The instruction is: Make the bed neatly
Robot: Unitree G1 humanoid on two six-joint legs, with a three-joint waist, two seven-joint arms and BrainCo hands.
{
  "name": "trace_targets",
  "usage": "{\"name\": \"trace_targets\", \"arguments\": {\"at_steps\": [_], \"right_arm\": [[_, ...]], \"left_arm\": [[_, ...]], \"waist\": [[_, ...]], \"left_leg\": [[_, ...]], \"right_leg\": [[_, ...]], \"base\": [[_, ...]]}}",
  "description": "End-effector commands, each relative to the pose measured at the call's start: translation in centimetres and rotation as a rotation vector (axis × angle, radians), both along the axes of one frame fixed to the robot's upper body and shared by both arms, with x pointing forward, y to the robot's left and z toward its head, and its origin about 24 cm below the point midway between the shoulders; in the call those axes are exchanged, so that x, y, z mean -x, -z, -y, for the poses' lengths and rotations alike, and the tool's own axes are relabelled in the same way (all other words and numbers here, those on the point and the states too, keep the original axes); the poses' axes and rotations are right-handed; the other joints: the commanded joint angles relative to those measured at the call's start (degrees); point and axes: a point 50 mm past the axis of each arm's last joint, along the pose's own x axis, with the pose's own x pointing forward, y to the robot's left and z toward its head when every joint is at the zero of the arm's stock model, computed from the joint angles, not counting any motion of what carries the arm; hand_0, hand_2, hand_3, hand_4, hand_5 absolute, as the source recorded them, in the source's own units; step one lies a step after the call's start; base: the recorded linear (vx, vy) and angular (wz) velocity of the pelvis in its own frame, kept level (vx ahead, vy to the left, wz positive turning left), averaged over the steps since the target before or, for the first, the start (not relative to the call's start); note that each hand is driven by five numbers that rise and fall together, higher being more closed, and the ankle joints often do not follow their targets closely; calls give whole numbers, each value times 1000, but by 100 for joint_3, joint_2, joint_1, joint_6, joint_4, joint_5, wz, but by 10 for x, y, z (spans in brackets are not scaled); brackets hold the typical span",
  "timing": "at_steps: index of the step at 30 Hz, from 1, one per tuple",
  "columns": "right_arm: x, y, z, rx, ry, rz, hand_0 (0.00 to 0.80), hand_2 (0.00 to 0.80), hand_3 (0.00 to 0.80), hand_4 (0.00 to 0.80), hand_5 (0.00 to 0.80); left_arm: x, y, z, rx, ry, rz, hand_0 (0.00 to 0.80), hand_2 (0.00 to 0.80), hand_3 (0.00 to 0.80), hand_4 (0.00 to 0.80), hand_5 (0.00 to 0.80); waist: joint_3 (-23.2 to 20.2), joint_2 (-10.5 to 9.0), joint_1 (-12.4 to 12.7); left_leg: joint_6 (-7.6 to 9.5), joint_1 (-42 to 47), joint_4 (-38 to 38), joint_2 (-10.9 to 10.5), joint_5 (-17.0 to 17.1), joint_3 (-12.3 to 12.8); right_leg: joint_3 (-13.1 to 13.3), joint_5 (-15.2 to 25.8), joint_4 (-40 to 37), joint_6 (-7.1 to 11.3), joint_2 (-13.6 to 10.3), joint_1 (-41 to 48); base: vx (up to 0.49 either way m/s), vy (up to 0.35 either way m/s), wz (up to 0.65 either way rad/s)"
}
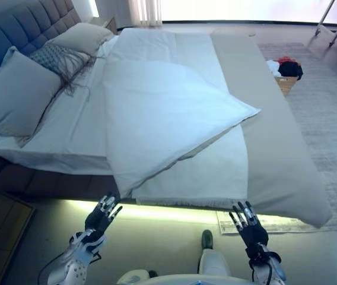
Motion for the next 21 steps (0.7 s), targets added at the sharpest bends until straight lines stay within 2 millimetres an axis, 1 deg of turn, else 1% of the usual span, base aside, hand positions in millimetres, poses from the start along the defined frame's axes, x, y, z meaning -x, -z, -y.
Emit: {"name": "trace_targets", "arguments": {"at_steps": [1,3,5,6,7,8,9,10,11,13,14,15,17,19,20,21], "right_arm": [[-18,-15,5,13,-28,74,0,0,0,0,0],[-16,-19,8,0,-32,83,0,0,0,0,0],[-12,-19,12,13,-34,71,0,0,0,0,0],[-14,-18,14,31,-42,60,0,0,0,0,0],[-16,-19,16,40,-49,61,0,0,0,0,0],[-17,-19,17,42,-51,63,0,0,0,0,0],[-18,-19,19,50,-51,68,0,0,0,0,0],[-19,-19,21,56,-44,73,0,0,0,0,0],[-19,-20,23,52,-30,83,0,0,0,0,0],[-20,-21,25,46,-13,99,0,0,0,0,0],[-20,-21,25,45,-4,100,0,0,0,0,0],[-19,-20,24,48,3,95,0,0,0,0,0],[-16,-20,25,53,16,83,0,0,0,0,0],[-14,-22,26,52,28,87,0,0,0,0,0],[-13,-23,27,50,31,90,0,0,0,0,0],[-12,-23,27,49,34,94,0,0,0,0,0]], "left_arm": [[-16,-27,-10,-22,13,136,0,0,0,0,0],[-10,-26,-6,-2,48,139,0,0,0,0,0],[-8,-27,-1,-1,73,153,0,0,0,0,0],[-9,-27,2,16,73,162,0,0,0,0,0],[-11,-27,5,29,70,169,0,0,0,0,0],[-11,-27,6,34,69,171,0,0,0,0,0],[-13,-27,10,46,70,174,0,0,0,0,0],[-14,-26,13,53,78,178,0,0,0,0,0],[-15,-25,17,55,91,182,0,0,0,0,0],[-19,-25,22,58,106,192,0,0,0,0,0],[-22,-25,23,57,113,199,0,0,0,0,0],[-26,-25,23,55,117,205,0,0,0,0,0],[-35,-28,26,58,133,220,0,0,0,0,0],[-40,-31,30,60,152,230,0,0,0,0,0],[-40,-32,32,58,156,230,0,0,0,0,0],[-40,-31,32,57,157,226,0,0,0,0,0]], "waist": [[-55,-227,-128],[-114,-186,-151],[-148,-218,-148],[-180,-220,-170],[-202,-218,-178],[-209,-214,-185],[-225,-228,-205],[-221,-243,-214],[-189,-277,-205],[-140,-280,-193],[-111,-255,-189],[-84,-216,-184],[-47,-129,-150],[-17,-106,-68],[2,-74,1],[23,-67,64]], "left_leg": [[292,197,672,-114,-395,-227],[62,194,865,259,185,-285],[-21,123,1172,475,473,-247],[-33,120,1417,549,667,-170],[-39,82,1669,555,831,-113],[-44,44,1824,560,893,-77],[-43,-59,2150,573,1051,75],[-33,-233,2359,609,1167,187],[23,-464,2447,637,1210,267],[78,-676,2295,667,1240,291],[75,-753,2027,697,1306,298],[55,-781,1690,716,1374,305],[-62,-888,963,694,1606,319],[-168,-1021,488,614,1754,157],[-250,-1138,184,598,1936,29],[-302,-1263,52,580,2047,-59]], "right_leg": [[161,612,-339,426,-31,-91],[143,325,-121,276,158,-3],[81,143,-78,76,289,143],[-13,19,-42,-62,371,230],[-92,-83,-27,-172,433,322],[-127,-132,-21,-226,466,364],[-182,-227,-18,-339,530,453],[-187,-273,-31,-418,593,523],[-161,-311,-34,-460,643,590],[-107,-369,-17,-479,719,645],[-80,-447,-2,-484,796,699],[-47,-528,11,-480,869,770],[-40,-665,-16,-439,963,954],[-37,-741,-79,-394,965,1102],[1,-791,-117,-382,995,1208],[51,-831,-157,-374,993,1298]], "base": [[334,-344,13],[283,-338,6],[252,-321,9],[234,-311,11],[169,-241,11],[135,-224,7],[107,-205,0],[128,-229,4],[118,-173,4],[103,-86,3],[118,-12,4],[144,24,15],[157,65,29],[170,52,47],[201,33,30],[235,27,-4]]}}
